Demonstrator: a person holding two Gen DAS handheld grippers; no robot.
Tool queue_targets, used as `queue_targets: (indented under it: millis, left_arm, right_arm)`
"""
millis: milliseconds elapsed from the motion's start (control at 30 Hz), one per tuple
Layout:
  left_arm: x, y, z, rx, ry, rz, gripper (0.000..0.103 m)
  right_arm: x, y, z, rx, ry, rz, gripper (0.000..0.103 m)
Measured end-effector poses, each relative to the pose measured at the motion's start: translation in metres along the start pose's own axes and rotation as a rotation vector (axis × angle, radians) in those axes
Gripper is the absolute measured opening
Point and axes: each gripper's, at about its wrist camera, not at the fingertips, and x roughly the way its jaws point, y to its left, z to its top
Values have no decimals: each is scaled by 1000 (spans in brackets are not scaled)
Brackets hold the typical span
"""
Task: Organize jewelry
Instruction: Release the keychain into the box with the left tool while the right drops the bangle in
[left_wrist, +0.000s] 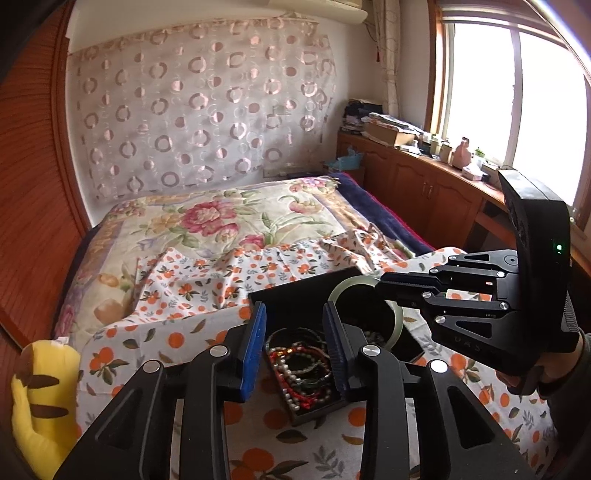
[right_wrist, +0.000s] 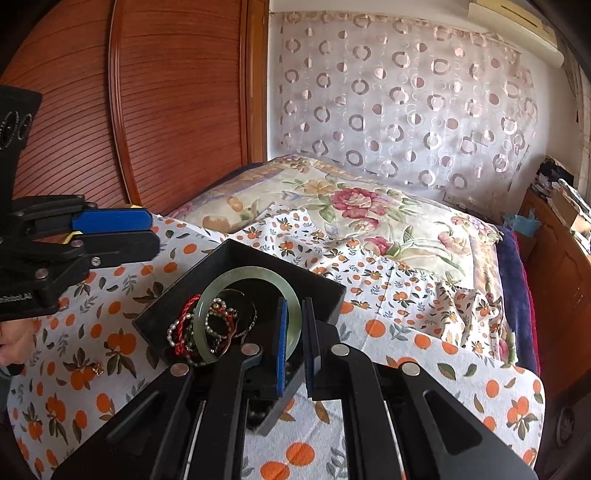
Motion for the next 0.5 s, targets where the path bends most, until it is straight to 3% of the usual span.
queue_targets:
  millis: [100,167,500]
  left_arm:
    - [-2,5,-2,-8,4,14,32]
    - [-3,9,-4,-13,5,20,40]
    - [-3,23,-13,-31,26,46,42]
  right_arm:
    - [9,3,2,-10,15,7,9]
    - [14,6,2,-15,23,12,10]
    - [19,17,2,-35,37,26,10]
